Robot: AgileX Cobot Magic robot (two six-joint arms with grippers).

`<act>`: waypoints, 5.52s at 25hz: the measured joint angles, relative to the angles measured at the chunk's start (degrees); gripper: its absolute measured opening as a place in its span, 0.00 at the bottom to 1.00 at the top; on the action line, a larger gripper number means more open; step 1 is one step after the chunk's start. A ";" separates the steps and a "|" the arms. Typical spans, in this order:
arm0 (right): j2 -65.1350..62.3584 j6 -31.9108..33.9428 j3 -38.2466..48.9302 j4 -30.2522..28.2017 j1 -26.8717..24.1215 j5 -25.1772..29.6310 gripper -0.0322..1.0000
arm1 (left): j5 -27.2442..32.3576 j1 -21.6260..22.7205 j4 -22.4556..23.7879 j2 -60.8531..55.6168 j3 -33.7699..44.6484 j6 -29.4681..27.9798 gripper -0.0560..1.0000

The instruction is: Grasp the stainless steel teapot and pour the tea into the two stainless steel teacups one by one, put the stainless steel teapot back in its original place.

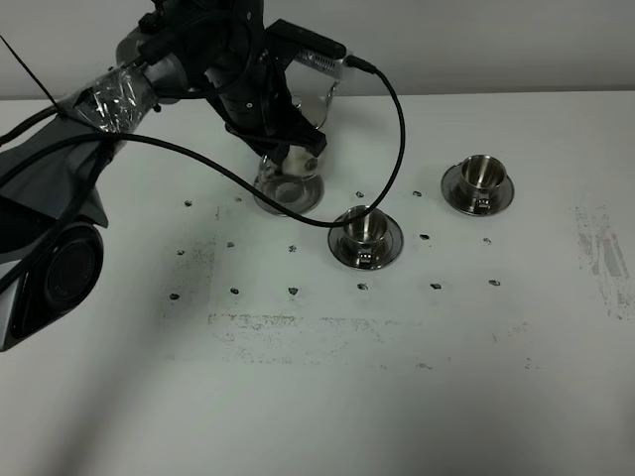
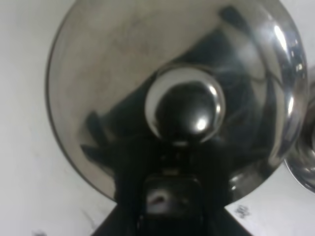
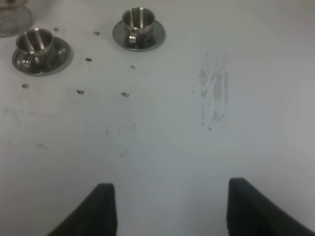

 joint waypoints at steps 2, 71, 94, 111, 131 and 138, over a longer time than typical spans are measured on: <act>0.00 0.00 0.00 0.00 0.00 0.00 0.52 | 0.04 0.00 0.00 0.00 -1.81 4.83 0.23; 0.00 -0.05 0.00 -3.90 0.00 -0.05 0.52 | -20.26 -3.74 -5.49 5.95 -3.70 56.56 0.23; 0.00 0.00 0.00 -4.02 0.00 -0.05 0.52 | -34.07 -5.82 -6.39 10.05 -3.70 60.88 0.23; 0.00 0.00 0.00 -4.02 0.00 -0.05 0.52 | -40.81 -6.56 -6.19 13.76 -4.09 61.31 0.23; 0.00 0.00 0.00 -4.02 0.00 -0.05 0.52 | -43.26 -7.05 -3.42 13.76 -4.09 70.26 0.23; 0.00 0.00 0.00 -4.02 0.00 -0.05 0.52 | -44.89 -7.42 0.15 13.76 -4.09 70.45 0.23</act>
